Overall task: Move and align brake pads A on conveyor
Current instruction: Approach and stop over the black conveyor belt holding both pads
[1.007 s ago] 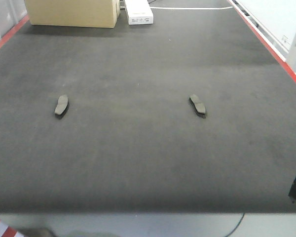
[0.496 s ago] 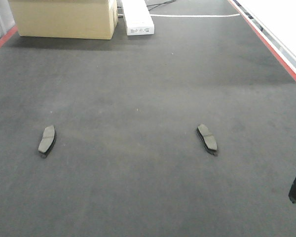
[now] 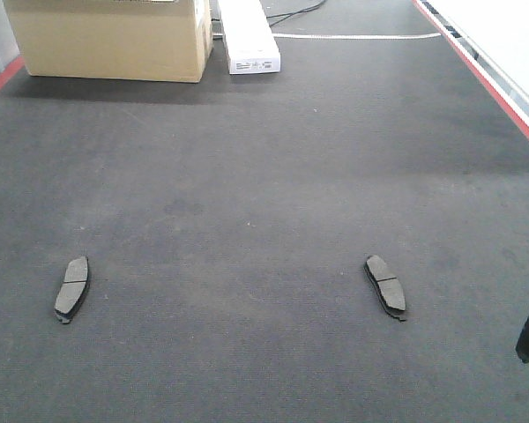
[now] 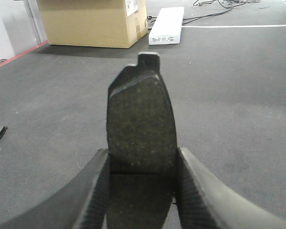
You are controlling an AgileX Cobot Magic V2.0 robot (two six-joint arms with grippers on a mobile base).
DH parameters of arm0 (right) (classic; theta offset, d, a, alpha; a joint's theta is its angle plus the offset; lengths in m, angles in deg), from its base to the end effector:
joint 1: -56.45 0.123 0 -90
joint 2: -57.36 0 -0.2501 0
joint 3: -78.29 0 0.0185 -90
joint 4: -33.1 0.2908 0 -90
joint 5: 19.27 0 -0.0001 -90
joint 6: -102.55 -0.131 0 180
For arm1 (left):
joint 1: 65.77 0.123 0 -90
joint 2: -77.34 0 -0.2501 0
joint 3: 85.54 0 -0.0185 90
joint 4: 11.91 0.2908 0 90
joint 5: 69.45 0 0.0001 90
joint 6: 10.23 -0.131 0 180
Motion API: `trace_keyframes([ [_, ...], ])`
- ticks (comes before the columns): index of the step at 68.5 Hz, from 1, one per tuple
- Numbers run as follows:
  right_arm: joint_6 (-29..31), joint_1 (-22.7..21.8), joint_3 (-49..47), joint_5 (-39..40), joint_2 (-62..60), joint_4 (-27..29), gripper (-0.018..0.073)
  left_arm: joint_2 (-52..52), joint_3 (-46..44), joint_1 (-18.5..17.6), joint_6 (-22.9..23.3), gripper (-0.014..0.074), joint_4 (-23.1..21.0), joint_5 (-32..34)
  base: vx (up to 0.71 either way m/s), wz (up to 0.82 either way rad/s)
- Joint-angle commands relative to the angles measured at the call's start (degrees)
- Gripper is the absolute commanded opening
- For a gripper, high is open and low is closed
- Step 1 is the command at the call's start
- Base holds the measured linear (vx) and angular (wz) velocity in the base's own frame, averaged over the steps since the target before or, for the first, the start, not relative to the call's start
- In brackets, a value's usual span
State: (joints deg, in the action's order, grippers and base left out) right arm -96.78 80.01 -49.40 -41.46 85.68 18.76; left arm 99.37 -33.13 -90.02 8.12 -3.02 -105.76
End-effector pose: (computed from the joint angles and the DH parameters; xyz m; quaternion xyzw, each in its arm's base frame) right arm 0.1802 0.0652 0.2796 -0.0895 0.7727 0.1249 0.6158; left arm 0.1559 -0.0571 0.2670 0.0675 0.8180 -0.1375 0.5544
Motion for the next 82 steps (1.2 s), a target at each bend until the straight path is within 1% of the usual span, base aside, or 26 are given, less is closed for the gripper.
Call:
trace_keyframes([
  [1, 0.24, -0.22, -1.82, 5.59, 0.29, -0.84, -0.0004, 0.71, -1.54, -0.24, 0.12, -0.0006, 0.19, 5.23, 0.04, 0.01],
  [34, 0.24, -0.22, -1.82, 5.59, 0.29, -0.84, -0.0004, 0.71, -1.54, -0.24, 0.12, -0.0006, 0.16, 5.23, 0.01, 0.00],
  [43, 0.24, -0.22, -1.82, 5.59, 0.29, -0.84, -0.0004, 0.71, -1.54, -0.24, 0.07, -0.0006, 2.40, 5.31, 0.00, 0.00],
  [67, 0.24, -0.22, -1.82, 5.59, 0.29, -0.84, -0.0004, 0.71, -1.54, -0.24, 0.12, -0.0006, 2.88, 5.31, 0.00, 0.00],
  [74, 0.24, -0.22, -1.82, 5.59, 0.29, -0.84, -0.0004, 0.71, -1.76, -0.24, 0.30, -0.0005, 2.92, 5.92, 0.00, 0.00],
  [82, 0.24, -0.22, -1.82, 5.59, 0.29, -0.84, -0.0004, 2.90, -2.25, -0.24, 1.53, -0.0002, 2.99, 8.56, 0.00, 0.00],
])
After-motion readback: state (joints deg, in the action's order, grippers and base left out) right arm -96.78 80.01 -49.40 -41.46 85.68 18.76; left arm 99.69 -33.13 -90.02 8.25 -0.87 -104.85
